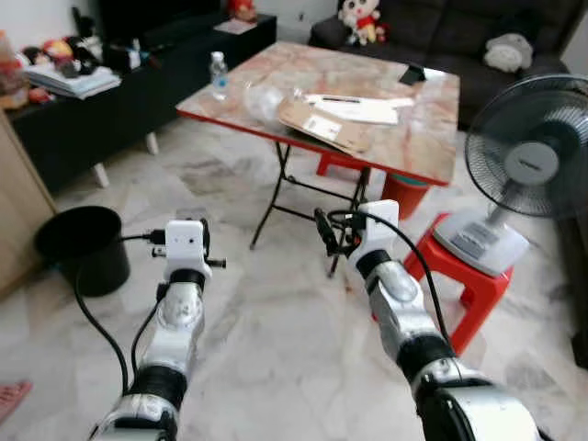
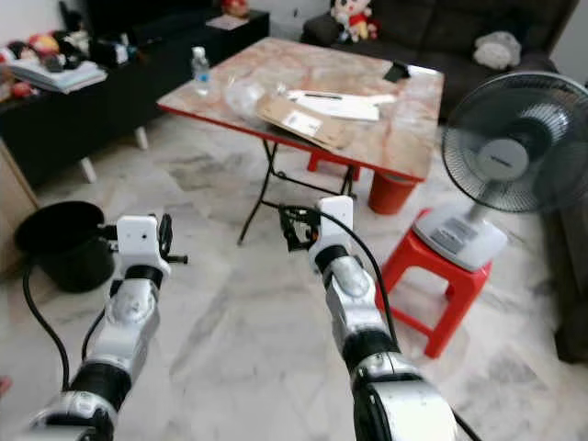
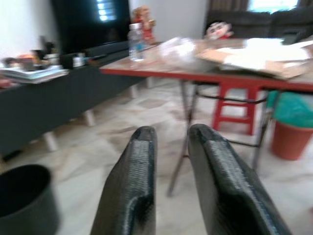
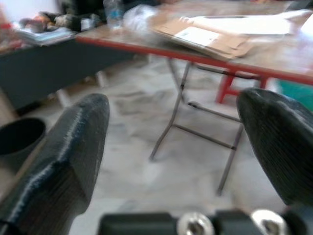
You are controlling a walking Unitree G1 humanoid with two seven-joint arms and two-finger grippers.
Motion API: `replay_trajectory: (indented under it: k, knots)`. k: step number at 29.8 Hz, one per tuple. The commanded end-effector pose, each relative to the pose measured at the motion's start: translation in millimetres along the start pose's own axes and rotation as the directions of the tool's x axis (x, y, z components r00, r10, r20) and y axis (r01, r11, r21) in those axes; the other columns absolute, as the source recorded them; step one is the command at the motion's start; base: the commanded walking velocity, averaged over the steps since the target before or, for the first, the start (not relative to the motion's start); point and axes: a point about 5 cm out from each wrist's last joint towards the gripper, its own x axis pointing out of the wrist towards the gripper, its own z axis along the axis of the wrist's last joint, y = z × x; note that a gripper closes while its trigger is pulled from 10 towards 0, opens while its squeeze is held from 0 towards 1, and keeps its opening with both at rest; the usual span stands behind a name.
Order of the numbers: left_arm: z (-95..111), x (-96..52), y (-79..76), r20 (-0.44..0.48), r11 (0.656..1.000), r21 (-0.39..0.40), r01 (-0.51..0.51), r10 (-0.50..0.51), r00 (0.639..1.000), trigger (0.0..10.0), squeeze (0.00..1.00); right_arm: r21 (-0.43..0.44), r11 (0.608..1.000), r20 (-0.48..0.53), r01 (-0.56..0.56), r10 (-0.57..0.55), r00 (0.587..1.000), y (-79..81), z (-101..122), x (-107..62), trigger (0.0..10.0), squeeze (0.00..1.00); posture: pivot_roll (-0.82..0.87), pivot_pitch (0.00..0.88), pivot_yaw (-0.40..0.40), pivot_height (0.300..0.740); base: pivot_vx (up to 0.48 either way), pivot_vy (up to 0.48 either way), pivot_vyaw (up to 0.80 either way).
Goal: Picking trash to rubbish bin
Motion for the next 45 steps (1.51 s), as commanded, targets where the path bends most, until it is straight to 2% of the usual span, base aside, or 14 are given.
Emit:
replay_trajectory:
  k: [1, 14, 23, 26, 35, 41, 42, 45]
  knots:
    - [5.5, 2.8, 11.9, 0.025, 0.999, 0.015, -0.029, 0.029, 0.999, 10.0, 1.0, 0.008, 1.0, 0.028, -0.018, 0.018, 0.999, 8.0, 8.1, 5.9, 10.0, 0.0, 0.01, 0.0, -0.1, 0.74, 0.48, 0.0, 0.0]
    - [7.4, 3.8, 9.1, 0.029, 1.0, 0.008, -0.021, 0.02, 0.999, 10.0, 1.0, -0.024, 0.999, 0.038, -0.04, 0.041, 0.998, 12.1, 8.6, 5.9, 10.0, 0.0, 0.0, 0.0, -0.093, 0.74, 0.48, 0.0, 0.0]
    - [9.1, 4.8, 8.7, 0.035, 1.0, 0.003, -0.015, 0.015, 0.999, 10.0, 1.0, -0.043, 0.998, 0.038, -0.053, 0.055, 0.998, 14.2, 8.6, 5.9, 10.0, 0.0, 0.0, 0.0, -0.095, 0.74, 0.48, 0.0, 0.78]
    - [9.5, 4.9, 10.1, 0.029, 0.998, -0.056, -0.041, 0.043, 0.999, 10.0, 1.0, -0.049, 0.997, 0.036, -0.059, 0.06, 0.998, 15.3, 8.0, 5.9, 10.0, 0.0, 0.01, 0.0, -0.097, 0.74, 0.48, 0.0, 0.8]
    - [11.2, 5.4, 12.1, 0.039, 0.999, -0.034, -0.035, 0.036, 0.999, 10.0, 1.0, -0.05, 0.996, 0.036, -0.068, 0.07, 0.997, 17.3, 7.6, 6.1, 10.0, 0.0, 0.01, 0.0, -0.099, 0.74, 0.48, 0.0, 0.8]
    - [10.7, 5.1, 12.7, 0.034, 0.999, -0.034, -0.041, 0.042, 0.999, 10.0, 1.0, -0.044, 0.997, 0.025, -0.061, 0.063, 0.998, 17.0, 6.9, 6.6, 10.0, 0.0, 0.01, 0.0, -0.099, 0.74, 0.48, 0.0, 0.0]
    - [10.2, 5.1, 12.3, 0.03, 0.999, -0.032, -0.041, 0.042, 0.999, 10.0, 0.0, -0.043, 0.997, 0.025, -0.063, 0.064, 0.998, 17.1, 6.8, 6.5, 10.0, 0.0, 0.01, 0.0, -0.099, 0.74, 0.48, 0.0, 0.0]
    - [10.0, 5.0, 11.8, 0.028, 0.999, -0.029, -0.04, 0.04, 0.999, 10.0, 0.0, -0.042, 0.997, 0.025, -0.065, 0.066, 0.997, 17.2, 6.8, 6.5, 10.0, 0.0, 0.01, 0.0, -0.099, 0.74, 0.48, 0.0, 0.0]
